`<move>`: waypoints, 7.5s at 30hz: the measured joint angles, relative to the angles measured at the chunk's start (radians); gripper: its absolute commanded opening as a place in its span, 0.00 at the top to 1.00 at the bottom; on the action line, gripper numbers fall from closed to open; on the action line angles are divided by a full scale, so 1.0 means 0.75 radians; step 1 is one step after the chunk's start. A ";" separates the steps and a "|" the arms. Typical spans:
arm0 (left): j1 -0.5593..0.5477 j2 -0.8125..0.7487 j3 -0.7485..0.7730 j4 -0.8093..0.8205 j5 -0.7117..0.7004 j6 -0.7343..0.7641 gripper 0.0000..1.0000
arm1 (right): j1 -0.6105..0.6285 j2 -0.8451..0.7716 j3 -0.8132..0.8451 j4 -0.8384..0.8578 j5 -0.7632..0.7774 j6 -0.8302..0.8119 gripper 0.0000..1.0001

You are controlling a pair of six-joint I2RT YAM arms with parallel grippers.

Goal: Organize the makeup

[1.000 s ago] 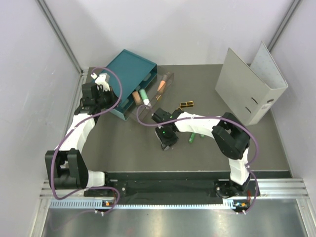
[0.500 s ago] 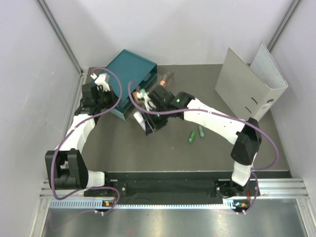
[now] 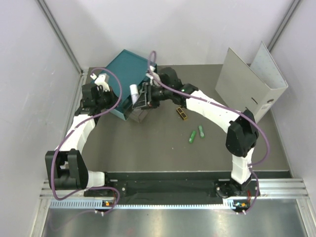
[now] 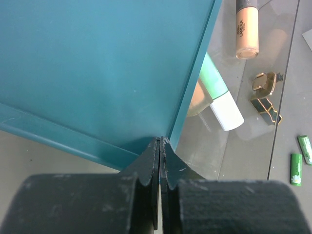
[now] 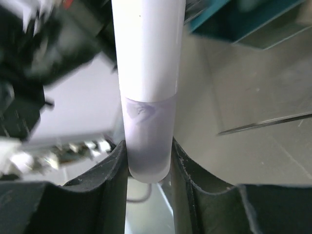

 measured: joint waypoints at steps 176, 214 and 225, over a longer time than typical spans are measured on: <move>-0.002 0.003 0.023 -0.044 -0.009 0.032 1.00 | -0.268 0.639 -0.251 0.867 0.148 0.882 0.53; -0.002 0.012 0.045 -0.077 -0.010 0.040 1.00 | -0.288 0.821 -0.138 1.308 0.215 1.143 0.53; -0.003 0.017 0.051 -0.084 -0.010 0.042 1.00 | -0.289 0.899 -0.017 1.298 0.221 1.177 0.63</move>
